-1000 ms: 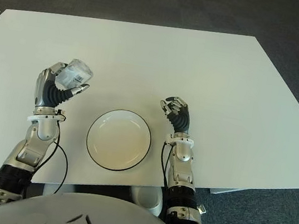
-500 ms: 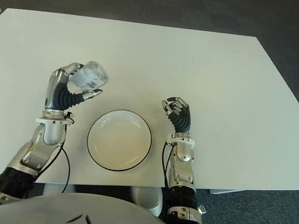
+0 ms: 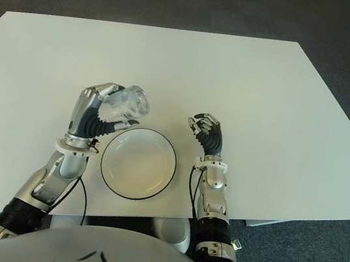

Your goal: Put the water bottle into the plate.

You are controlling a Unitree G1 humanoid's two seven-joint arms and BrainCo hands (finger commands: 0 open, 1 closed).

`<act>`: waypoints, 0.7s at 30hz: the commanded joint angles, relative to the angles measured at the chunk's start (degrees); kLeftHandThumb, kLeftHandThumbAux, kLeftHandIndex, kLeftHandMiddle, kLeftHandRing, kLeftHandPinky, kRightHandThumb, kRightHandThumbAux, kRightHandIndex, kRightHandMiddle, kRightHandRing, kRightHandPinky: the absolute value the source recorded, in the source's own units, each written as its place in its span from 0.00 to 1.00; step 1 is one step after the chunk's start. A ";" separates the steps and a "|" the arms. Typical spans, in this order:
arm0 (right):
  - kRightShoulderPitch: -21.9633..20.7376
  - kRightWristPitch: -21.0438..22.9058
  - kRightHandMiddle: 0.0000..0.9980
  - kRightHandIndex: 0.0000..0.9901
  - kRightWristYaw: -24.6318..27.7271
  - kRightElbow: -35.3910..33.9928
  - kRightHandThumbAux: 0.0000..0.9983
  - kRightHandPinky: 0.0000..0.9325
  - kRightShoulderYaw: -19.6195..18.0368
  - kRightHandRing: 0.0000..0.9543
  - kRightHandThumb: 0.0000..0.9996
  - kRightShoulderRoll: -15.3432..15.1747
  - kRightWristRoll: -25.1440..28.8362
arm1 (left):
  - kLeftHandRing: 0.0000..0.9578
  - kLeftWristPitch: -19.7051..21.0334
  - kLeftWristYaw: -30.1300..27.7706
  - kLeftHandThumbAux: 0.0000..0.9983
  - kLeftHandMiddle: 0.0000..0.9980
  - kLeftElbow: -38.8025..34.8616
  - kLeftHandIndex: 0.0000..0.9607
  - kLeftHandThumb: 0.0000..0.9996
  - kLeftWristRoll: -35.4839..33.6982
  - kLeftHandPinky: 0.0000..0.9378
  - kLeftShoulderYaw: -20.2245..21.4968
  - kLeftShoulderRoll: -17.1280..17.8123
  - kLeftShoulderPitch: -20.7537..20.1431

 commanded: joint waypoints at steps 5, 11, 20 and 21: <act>0.59 0.26 0.70 0.44 -0.07 -0.17 0.73 0.80 0.30 0.76 0.71 0.22 0.15 | 0.89 -1.58 -4.18 0.67 0.54 1.23 0.41 0.85 3.85 0.90 -3.36 2.04 -0.69; 0.78 0.58 0.71 0.44 -0.01 -0.65 0.73 0.80 0.38 0.75 0.71 0.21 0.21 | 0.88 -0.91 -5.64 0.67 0.54 1.86 0.42 0.85 5.66 0.89 -5.37 2.14 -0.40; 1.12 0.77 0.70 0.44 -0.01 -1.30 0.73 0.79 0.52 0.75 0.71 0.20 0.22 | 0.88 -0.90 -5.65 0.67 0.55 3.14 0.42 0.85 8.83 0.91 -8.40 2.44 -0.63; 1.15 0.72 0.70 0.44 0.02 -1.35 0.73 0.80 0.54 0.75 0.71 0.20 0.24 | 0.88 -0.94 -5.45 0.67 0.55 3.27 0.42 0.85 9.08 0.91 -8.62 2.49 -0.68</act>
